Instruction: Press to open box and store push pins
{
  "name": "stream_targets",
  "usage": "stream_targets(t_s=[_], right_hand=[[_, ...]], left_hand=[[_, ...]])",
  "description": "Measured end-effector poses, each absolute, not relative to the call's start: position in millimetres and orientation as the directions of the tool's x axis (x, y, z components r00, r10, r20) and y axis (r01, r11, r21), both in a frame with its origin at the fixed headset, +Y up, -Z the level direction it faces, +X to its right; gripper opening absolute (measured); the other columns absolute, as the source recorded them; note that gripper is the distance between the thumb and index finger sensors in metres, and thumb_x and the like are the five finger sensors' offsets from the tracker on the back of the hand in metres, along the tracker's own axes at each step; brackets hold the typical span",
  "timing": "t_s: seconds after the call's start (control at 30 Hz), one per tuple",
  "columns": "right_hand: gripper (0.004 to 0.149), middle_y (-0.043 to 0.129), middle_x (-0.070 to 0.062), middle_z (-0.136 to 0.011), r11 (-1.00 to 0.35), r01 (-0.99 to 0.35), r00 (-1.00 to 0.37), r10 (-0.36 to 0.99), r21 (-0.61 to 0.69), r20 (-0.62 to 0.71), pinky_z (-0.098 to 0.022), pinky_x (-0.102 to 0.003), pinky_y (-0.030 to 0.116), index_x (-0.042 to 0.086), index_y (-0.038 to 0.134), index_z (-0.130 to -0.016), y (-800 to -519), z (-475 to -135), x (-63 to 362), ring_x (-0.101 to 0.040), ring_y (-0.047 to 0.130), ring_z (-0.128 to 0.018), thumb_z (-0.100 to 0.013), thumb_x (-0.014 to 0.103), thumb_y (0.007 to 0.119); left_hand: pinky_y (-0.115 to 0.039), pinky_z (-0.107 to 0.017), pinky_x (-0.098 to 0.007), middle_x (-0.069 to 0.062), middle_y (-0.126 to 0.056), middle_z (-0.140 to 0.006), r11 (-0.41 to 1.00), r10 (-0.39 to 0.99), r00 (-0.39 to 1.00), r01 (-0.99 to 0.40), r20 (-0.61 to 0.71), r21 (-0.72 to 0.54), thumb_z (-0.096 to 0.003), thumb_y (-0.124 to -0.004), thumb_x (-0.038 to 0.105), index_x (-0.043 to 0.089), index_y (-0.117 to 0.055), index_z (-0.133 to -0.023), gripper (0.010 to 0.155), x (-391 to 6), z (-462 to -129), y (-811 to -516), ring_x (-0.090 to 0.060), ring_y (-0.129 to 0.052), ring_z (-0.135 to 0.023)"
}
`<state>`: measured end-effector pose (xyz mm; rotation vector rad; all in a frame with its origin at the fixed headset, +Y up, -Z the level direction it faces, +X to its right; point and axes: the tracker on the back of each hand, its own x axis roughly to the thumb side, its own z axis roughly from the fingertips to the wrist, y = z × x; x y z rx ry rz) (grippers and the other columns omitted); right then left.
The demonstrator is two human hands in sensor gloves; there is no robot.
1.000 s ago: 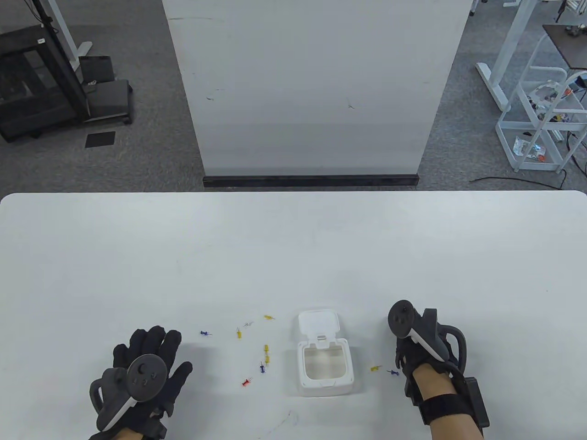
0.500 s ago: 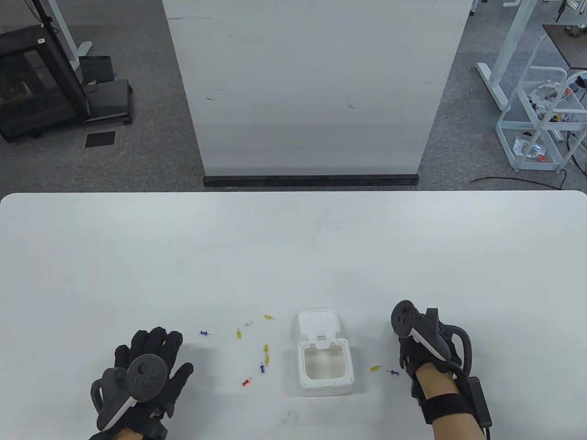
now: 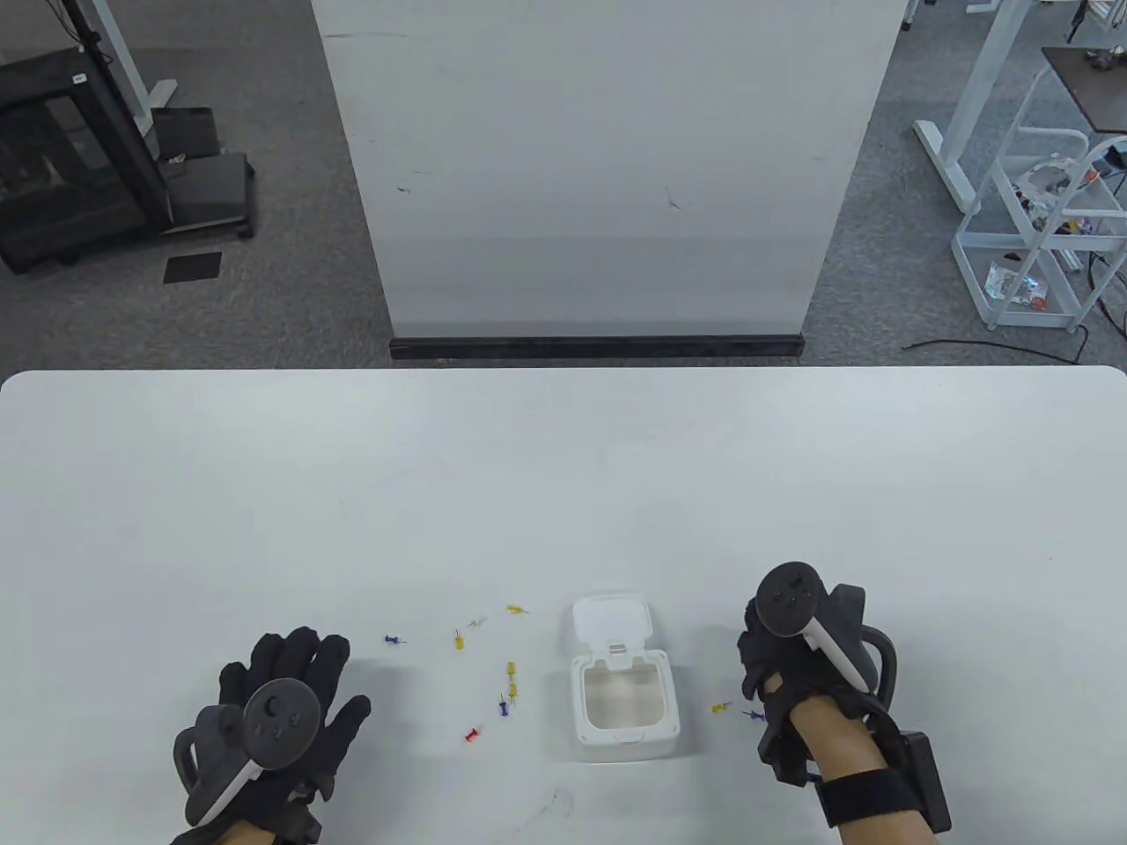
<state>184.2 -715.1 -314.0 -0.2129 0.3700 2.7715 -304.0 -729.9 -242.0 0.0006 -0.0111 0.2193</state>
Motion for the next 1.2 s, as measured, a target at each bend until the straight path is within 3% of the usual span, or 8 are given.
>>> stream_targets(t_s=[0.27, 0.53, 0.9, 1.2], right_hand=[[0.044, 0.079, -0.004, -0.085, -0.930, -0.276, -0.951, 0.301, 0.243, 0.073, -0.066, -0.057, 0.064, 0.023, 0.067, -0.089, -685.2, -290.0, 111.5, -0.036, 0.078, -0.078, -0.049, 0.035, 0.082], [0.044, 0.078, -0.004, -0.086, -0.984, -0.053, -0.955, 0.099, 0.169, 0.279, -0.068, -0.058, 0.062, 0.024, 0.068, -0.089, -696.0, -267.3, 53.5, -0.037, 0.076, -0.080, -0.048, 0.033, 0.083], [0.043, 0.077, -0.003, -0.087, -0.989, 0.023, -0.945, 0.027, 0.148, 0.326, -0.071, -0.059, 0.056, 0.025, 0.072, -0.088, -707.4, -262.6, 38.8, -0.036, 0.073, -0.082, -0.047, 0.032, 0.085], [0.045, 0.075, -0.003, -0.090, -0.988, -0.045, -0.951, 0.087, 0.147, 0.296, -0.072, -0.059, 0.055, 0.026, 0.070, -0.091, -697.5, -267.2, 51.2, -0.036, 0.072, -0.084, -0.048, 0.032, 0.083]], left_hand=[[-0.027, -0.076, -0.070, -0.007, -0.043, -0.119, 0.976, 0.219, 0.976, -0.220, 0.014, 0.003, -0.0450, -0.070, 0.059, 0.031, -0.048, -0.108, 0.072, -304.3, -241.8, -729.9, -0.044, -0.036, -0.110], [-0.027, -0.076, -0.070, -0.007, -0.043, -0.119, 0.974, 0.225, 0.974, -0.225, 0.023, 0.004, -0.0450, -0.070, 0.059, 0.031, -0.048, -0.108, 0.072, -304.2, -241.2, -730.6, -0.044, -0.036, -0.110], [-0.027, -0.076, -0.070, -0.007, -0.043, -0.119, 0.974, 0.227, 0.973, -0.227, 0.033, -0.001, -0.0450, -0.070, 0.059, 0.031, -0.048, -0.108, 0.072, -303.1, -240.4, -731.7, -0.044, -0.036, -0.110], [-0.027, -0.076, -0.070, -0.007, -0.043, -0.119, 0.972, 0.234, 0.972, -0.234, 0.032, -0.002, -0.0450, -0.070, 0.059, 0.031, -0.048, -0.108, 0.072, -303.6, -240.2, -731.8, -0.044, -0.036, -0.110]])
